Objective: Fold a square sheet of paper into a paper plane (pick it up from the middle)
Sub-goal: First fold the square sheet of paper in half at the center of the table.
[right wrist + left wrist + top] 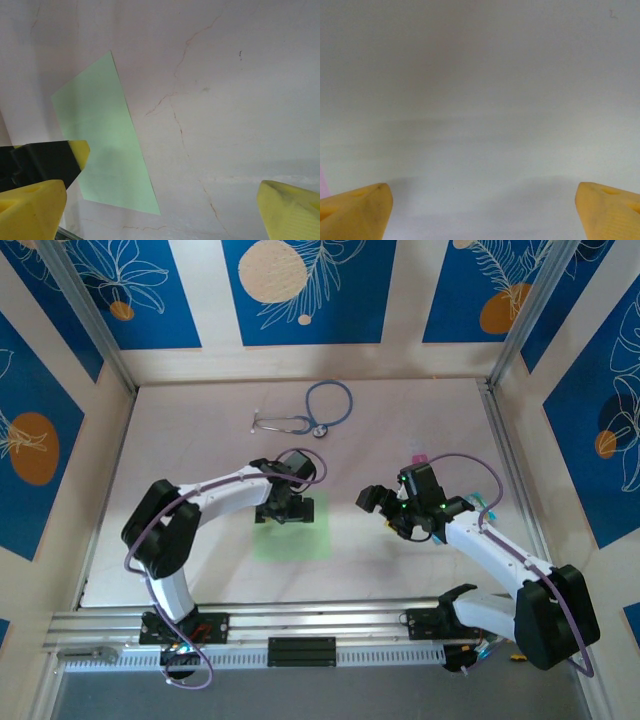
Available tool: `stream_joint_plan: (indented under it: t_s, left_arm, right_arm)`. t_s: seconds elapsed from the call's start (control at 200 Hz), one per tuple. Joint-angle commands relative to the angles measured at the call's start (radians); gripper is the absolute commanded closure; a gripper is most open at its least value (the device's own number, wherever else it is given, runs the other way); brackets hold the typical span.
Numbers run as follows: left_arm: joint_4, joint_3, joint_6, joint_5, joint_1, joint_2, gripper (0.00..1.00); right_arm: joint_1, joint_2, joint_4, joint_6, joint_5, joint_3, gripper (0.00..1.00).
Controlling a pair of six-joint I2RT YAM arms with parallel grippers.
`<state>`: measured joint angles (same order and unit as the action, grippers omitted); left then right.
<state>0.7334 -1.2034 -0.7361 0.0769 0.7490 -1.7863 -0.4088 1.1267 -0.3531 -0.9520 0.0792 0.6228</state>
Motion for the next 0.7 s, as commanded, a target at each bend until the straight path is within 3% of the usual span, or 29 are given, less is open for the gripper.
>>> stream_joint_plan:
  t_s: [0.0, 0.695]
  left_arm:
    - [0.038, -0.041, -0.020, -0.024, 0.014, -0.027, 0.06]
    - [0.027, -0.029, -0.048, -0.031, 0.023, -0.092, 0.05]
  right_arm:
    - [-0.008, 0.011, -0.026, 0.006, 0.012, 0.034, 0.02]
    - [-0.009, 0.042, -0.050, 0.023, 0.007, 0.047, 0.02]
